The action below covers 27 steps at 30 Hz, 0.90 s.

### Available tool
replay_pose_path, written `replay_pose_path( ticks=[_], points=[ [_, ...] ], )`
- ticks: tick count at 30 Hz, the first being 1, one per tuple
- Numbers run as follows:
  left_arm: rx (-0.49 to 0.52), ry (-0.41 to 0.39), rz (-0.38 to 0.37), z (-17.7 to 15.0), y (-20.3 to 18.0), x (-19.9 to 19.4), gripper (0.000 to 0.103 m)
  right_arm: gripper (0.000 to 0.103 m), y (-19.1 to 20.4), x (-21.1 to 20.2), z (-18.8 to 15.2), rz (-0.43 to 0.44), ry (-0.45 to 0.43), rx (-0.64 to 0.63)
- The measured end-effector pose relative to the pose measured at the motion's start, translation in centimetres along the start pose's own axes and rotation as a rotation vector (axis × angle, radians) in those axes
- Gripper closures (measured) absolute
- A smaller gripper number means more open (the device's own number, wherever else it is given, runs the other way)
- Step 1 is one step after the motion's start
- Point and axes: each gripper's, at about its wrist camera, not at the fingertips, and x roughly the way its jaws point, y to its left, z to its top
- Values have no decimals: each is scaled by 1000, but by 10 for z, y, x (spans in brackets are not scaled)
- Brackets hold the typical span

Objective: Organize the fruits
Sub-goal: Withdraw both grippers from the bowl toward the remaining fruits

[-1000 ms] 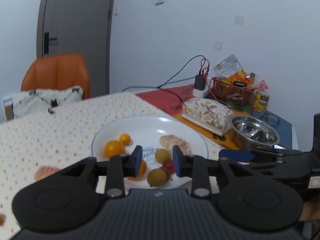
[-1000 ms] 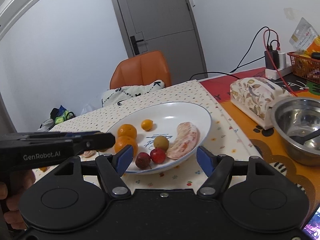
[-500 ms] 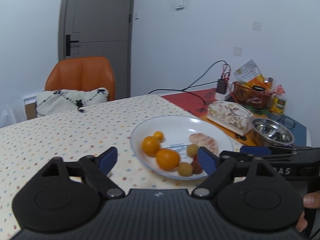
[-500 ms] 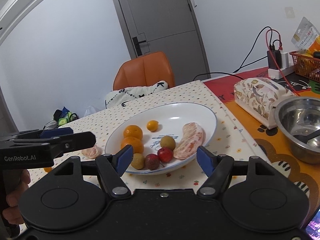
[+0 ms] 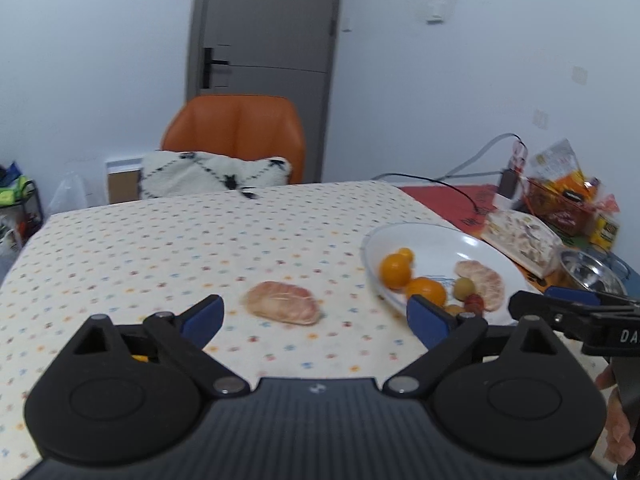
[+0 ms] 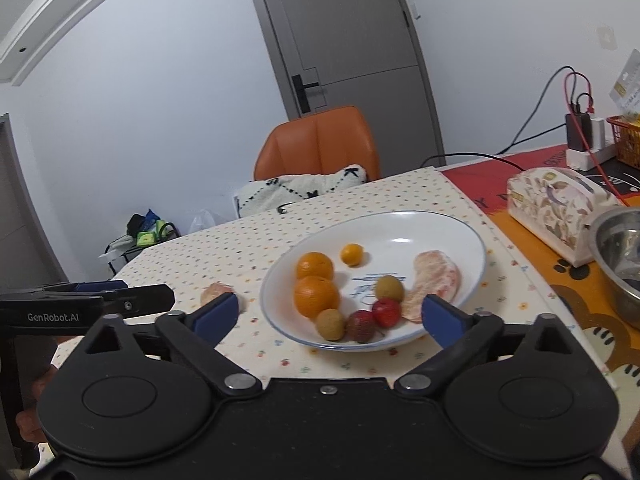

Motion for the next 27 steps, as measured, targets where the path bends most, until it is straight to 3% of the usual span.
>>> replay_pose_path(
  ticks=[7, 27],
  points=[
    [-24, -17, 62, -4, 32, -19, 0, 0, 19, 4, 2, 32, -1, -13],
    [-94, -59, 160, -11, 82, -63, 0, 0, 70, 21, 9, 114, 34, -83]
  ],
)
